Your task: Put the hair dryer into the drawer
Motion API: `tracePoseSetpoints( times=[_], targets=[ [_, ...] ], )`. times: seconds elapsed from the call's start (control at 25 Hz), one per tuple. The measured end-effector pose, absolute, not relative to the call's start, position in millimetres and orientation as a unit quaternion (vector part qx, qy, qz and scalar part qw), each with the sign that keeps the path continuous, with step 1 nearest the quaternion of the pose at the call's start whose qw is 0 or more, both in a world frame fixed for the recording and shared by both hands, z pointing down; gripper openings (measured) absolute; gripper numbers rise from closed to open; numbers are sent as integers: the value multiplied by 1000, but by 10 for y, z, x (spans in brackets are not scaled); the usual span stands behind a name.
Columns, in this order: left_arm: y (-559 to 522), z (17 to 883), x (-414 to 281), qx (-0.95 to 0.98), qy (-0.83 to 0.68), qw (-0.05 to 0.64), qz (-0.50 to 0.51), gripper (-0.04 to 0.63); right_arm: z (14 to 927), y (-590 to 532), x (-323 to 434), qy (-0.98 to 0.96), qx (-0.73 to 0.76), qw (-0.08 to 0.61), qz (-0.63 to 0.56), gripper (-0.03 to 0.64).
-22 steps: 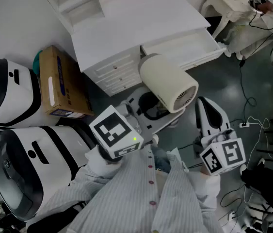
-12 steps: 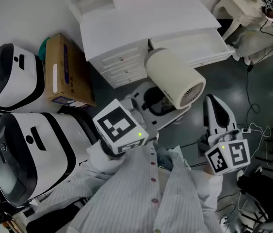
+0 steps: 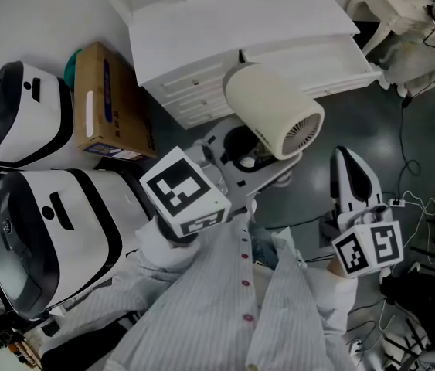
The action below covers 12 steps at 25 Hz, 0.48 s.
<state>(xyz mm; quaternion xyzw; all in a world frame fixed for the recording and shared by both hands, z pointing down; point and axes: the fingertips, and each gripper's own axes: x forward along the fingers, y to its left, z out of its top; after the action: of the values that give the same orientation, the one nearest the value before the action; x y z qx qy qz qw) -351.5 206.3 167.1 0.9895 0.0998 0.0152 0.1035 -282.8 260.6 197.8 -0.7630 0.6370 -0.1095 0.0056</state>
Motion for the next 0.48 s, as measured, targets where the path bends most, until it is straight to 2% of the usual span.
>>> tracePoseSetpoints(
  times=[0.48],
  targets=[
    [1517,1699,-2869,986,118,115,11,202,2006,2125,-2232,622,-775,-4,-112,11]
  ],
)
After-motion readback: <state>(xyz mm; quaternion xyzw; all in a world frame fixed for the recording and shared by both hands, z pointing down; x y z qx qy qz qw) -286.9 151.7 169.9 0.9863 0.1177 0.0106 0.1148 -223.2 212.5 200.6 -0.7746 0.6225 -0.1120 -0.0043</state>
